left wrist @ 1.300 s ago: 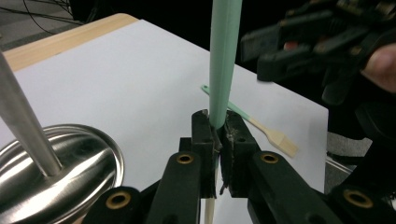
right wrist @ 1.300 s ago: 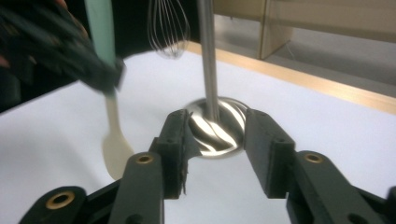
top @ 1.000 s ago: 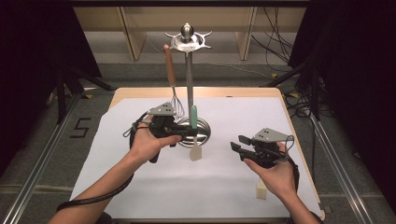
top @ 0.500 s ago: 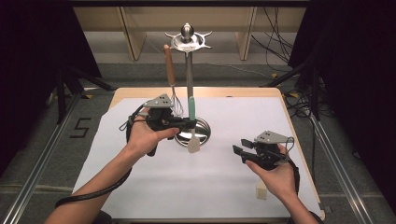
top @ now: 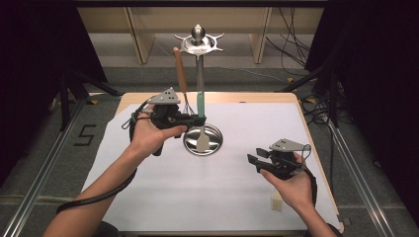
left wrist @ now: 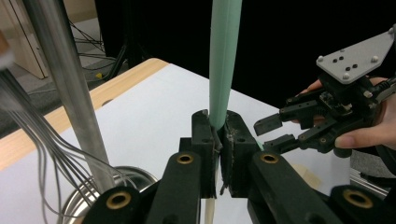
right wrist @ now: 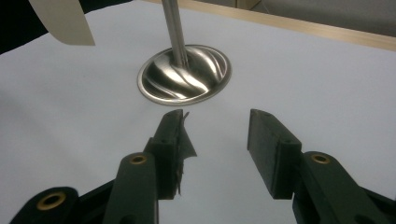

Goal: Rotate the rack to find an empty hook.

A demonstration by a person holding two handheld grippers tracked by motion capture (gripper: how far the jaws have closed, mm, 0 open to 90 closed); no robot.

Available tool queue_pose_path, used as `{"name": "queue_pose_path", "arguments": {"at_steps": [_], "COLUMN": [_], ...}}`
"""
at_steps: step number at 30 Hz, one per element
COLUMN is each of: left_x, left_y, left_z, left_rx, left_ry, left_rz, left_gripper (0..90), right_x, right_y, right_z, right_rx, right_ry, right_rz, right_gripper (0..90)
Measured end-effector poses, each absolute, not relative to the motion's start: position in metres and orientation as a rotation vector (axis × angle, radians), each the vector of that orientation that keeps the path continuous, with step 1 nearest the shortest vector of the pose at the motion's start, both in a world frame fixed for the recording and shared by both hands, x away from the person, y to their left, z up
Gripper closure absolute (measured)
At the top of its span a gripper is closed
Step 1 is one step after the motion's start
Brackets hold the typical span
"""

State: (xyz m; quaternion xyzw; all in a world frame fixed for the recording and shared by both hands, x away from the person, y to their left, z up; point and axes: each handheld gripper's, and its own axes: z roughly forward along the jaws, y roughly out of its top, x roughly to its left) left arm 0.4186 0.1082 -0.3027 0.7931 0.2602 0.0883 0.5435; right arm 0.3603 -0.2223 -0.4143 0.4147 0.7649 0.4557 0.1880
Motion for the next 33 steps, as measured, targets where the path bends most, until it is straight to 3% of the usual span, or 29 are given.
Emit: {"name": "queue_pose_path", "arguments": {"at_steps": [33], "left_x": [0.442], "left_y": [0.115], "left_z": [-0.268], "left_rx": [1.900], "left_ry": [0.583], "left_rz": [0.257], "left_gripper": [84.1], "right_x": [0.359], "right_y": [-0.223], "right_z": [-0.410], "right_rx": [1.183], "right_ry": [2.177], "right_rz": [1.281], "right_gripper": [57.3]}}
